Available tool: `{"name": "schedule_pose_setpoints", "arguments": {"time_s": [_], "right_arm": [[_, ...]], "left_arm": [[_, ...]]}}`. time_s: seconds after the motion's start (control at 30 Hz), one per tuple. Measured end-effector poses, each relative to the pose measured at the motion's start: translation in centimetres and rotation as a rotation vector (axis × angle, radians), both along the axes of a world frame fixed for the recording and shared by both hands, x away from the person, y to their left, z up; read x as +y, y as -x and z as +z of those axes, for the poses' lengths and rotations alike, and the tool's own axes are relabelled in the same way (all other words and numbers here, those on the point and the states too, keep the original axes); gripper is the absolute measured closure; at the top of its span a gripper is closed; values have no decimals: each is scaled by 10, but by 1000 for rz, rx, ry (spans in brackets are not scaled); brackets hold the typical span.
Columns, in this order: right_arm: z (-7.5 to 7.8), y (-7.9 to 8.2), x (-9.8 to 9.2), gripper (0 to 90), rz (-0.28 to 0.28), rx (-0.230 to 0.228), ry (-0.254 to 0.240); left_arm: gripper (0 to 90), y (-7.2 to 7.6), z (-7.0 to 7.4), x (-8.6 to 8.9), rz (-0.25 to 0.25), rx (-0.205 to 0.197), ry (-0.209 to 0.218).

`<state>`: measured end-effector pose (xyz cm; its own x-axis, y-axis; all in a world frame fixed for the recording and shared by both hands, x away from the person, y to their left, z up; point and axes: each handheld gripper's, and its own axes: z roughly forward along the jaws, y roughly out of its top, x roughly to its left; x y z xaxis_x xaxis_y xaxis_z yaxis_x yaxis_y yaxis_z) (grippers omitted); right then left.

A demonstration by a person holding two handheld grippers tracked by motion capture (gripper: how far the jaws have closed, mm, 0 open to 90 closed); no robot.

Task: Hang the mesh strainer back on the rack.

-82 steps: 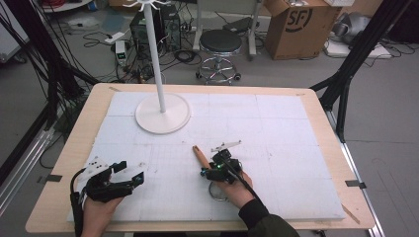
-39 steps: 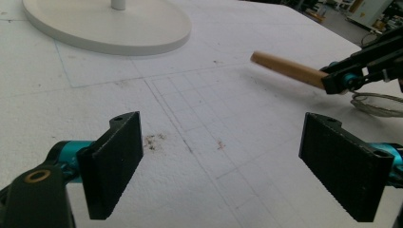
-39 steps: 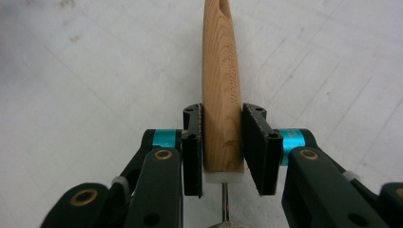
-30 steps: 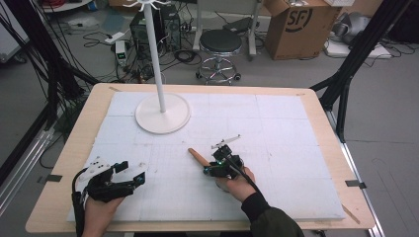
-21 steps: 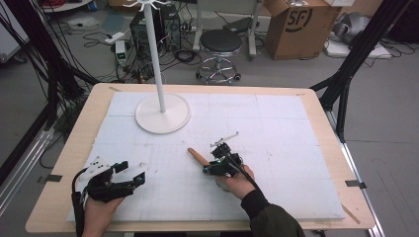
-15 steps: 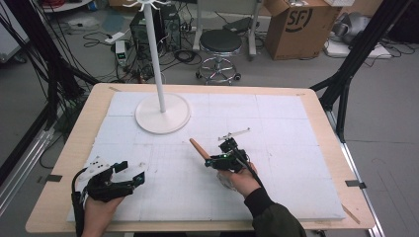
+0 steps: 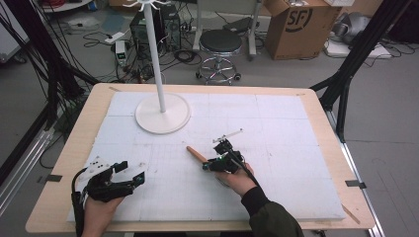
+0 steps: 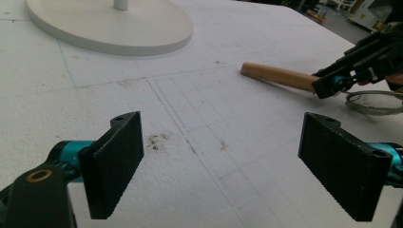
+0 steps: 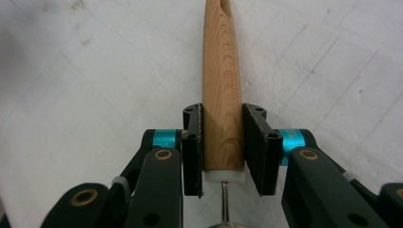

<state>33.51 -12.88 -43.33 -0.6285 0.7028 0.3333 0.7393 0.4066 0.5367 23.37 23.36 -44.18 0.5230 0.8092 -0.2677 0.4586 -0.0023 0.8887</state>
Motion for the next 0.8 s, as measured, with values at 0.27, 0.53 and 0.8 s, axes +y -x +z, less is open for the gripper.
{"name": "schedule_pose_setpoints", "arguments": {"time_s": [0.27,0.53,0.8], "right_arm": [[-1,-5,10,690,38,42,65],[8,-11,28,699,114,58,226],[19,-16,16,705,86,56,84]], "left_arm": [[157,0,0,-2,-4,3,-9],[157,0,0,-1,1,0,-6],[157,0,0,2,5,-2,0]]}}
